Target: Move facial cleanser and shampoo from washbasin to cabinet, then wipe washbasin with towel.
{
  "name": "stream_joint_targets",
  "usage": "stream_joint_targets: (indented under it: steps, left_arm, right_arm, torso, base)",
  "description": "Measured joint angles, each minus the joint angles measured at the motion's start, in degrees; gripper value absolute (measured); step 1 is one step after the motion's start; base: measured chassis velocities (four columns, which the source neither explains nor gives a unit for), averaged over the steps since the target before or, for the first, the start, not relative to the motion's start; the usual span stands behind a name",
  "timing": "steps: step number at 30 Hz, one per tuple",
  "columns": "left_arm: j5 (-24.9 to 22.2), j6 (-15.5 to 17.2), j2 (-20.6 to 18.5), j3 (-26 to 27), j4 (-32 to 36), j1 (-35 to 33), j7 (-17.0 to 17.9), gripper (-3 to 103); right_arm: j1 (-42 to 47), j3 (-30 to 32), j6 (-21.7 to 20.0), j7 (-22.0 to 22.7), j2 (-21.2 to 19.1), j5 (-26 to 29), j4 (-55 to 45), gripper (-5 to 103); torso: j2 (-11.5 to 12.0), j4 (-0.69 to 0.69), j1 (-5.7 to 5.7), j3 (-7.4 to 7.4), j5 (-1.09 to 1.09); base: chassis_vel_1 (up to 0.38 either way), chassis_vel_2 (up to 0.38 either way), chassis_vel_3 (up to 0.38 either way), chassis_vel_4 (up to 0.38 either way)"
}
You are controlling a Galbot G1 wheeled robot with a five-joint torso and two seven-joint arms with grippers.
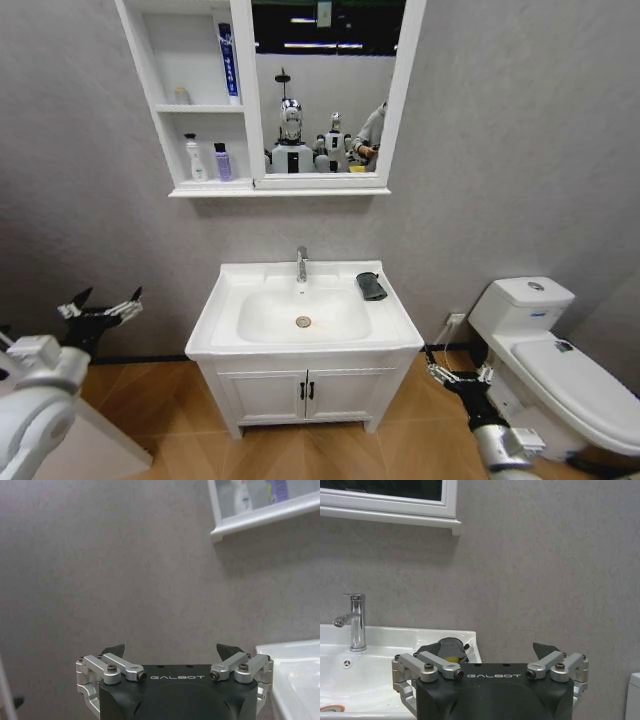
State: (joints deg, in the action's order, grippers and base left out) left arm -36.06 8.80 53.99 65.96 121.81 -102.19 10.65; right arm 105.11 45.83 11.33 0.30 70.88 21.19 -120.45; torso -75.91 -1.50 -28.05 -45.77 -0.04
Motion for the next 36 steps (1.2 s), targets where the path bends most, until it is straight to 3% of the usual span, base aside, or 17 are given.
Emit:
stream_joint_targets:
  steps: [6,12,18,28,29,30,32,33,35,36]
  left_arm:
    - [-1.24,-0.31,6.23,1.68,2.95,-6.34,-2.48,100]
    - [-5.33,0.90,11.68,-2.78,10.73,-9.99,-2.42,100]
    - [-7.37,2.32,11.16,-4.57,15.35,-9.91,-1.67,100]
    - [-7.52,2.61,10.70,-4.72,15.62,-9.80,-1.45,100]
    - [-7.53,2.62,10.67,-4.73,15.58,-9.78,-1.43,100]
    - [-7.53,2.62,10.67,-4.73,15.58,-9.78,-1.43,100]
    - [-7.53,2.64,10.63,-4.75,15.55,-9.78,-1.42,100]
    - [-7.53,2.64,10.63,-4.75,15.55,-9.78,-1.42,100]
    - [-7.53,2.65,10.60,-4.75,15.50,-9.78,-1.40,100]
    - [-7.53,2.65,10.60,-4.75,15.50,-9.78,-1.40,100]
  right_arm:
    - [-0.70,-0.51,-0.54,-0.18,-1.22,0.47,0.05,100]
    - [-0.67,-0.22,-2.16,-0.70,-3.14,1.36,-1.94,100]
    - [-0.24,-0.34,-2.25,-1.07,-2.83,1.47,-2.66,100]
    - [0.06,-1.09,-3.42,0.37,-3.27,1.60,-2.90,100]
    - [-0.81,-1.27,-5.61,1.35,-6.20,2.80,-3.26,100]
    - [-0.81,-1.27,-5.61,1.35,-6.20,2.80,-3.26,100]
    - [-3.80,-1.53,-10.27,3.75,-11.56,6.28,-4.11,100]
    - [-3.80,-1.53,-10.27,3.75,-11.56,6.28,-4.11,100]
    - [-9.47,-3.38,-14.29,8.36,-17.14,10.91,-4.18,100]
    - [-9.47,-3.38,-14.29,8.36,-17.14,10.91,-4.18,100]
  torso:
    - [0.00,0.01,0.00,0.00,0.03]
    - [0.00,0.00,0.00,-0.01,0.02]
    - [0.00,-0.01,0.00,-0.01,0.04]
    - [0.00,-0.01,0.00,-0.01,0.03]
    - [0.00,-0.01,0.00,-0.01,0.02]
    - [0.00,-0.01,0.00,-0.01,0.02]
    - [0.00,-0.01,0.00,-0.01,0.02]
    - [0.00,-0.01,0.00,-0.01,0.02]
    - [0.00,0.02,-0.01,-0.01,0.03]
    - [0.00,0.02,-0.01,-0.01,0.03]
  base:
    - [0.000,0.000,0.000,0.000]
    - [0.000,0.000,0.000,0.000]
    - [0.000,0.000,0.000,0.000]
    - [0.000,0.000,0.000,0.000]
    - [0.000,0.000,0.000,0.000]
    - [0.000,0.000,0.000,0.000]
    - [0.000,0.000,0.000,0.000]
    - [0.000,0.000,0.000,0.000]
    - [0.000,0.000,0.000,0.000]
    - [0.000,0.000,0.000,0.000]
